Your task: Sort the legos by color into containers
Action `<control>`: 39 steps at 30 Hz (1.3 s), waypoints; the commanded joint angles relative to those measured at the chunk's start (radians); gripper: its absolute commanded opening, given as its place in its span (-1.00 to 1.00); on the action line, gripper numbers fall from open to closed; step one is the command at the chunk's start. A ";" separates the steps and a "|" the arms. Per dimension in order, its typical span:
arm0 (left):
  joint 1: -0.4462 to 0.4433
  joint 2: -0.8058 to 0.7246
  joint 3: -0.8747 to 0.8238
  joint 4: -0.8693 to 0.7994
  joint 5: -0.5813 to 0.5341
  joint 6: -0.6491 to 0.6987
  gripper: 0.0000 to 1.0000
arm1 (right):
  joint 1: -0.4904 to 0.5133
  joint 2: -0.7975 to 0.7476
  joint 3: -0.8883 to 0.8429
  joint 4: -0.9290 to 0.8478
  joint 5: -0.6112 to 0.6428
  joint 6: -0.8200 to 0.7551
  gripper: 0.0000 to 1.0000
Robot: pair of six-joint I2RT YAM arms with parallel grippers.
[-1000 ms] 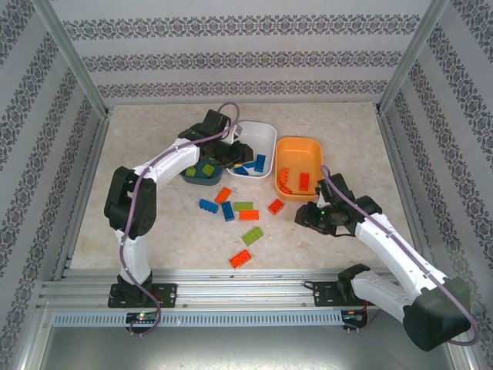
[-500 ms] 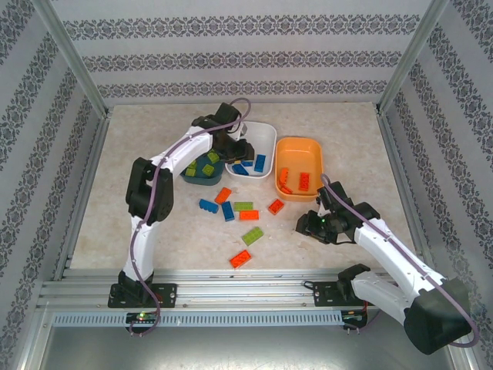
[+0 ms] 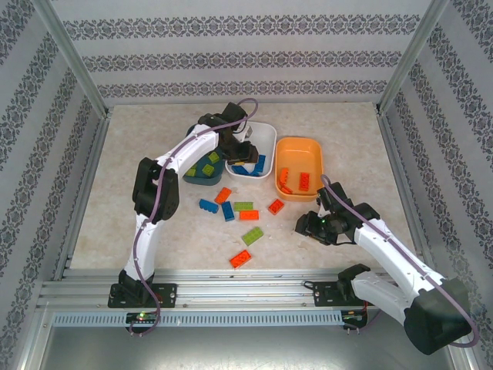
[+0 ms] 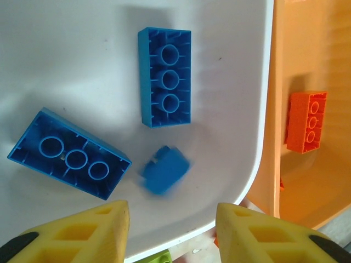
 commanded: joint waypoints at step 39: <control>-0.004 -0.864 -0.867 0.109 -0.165 0.120 0.43 | 0.209 0.641 0.525 0.034 0.149 0.023 0.32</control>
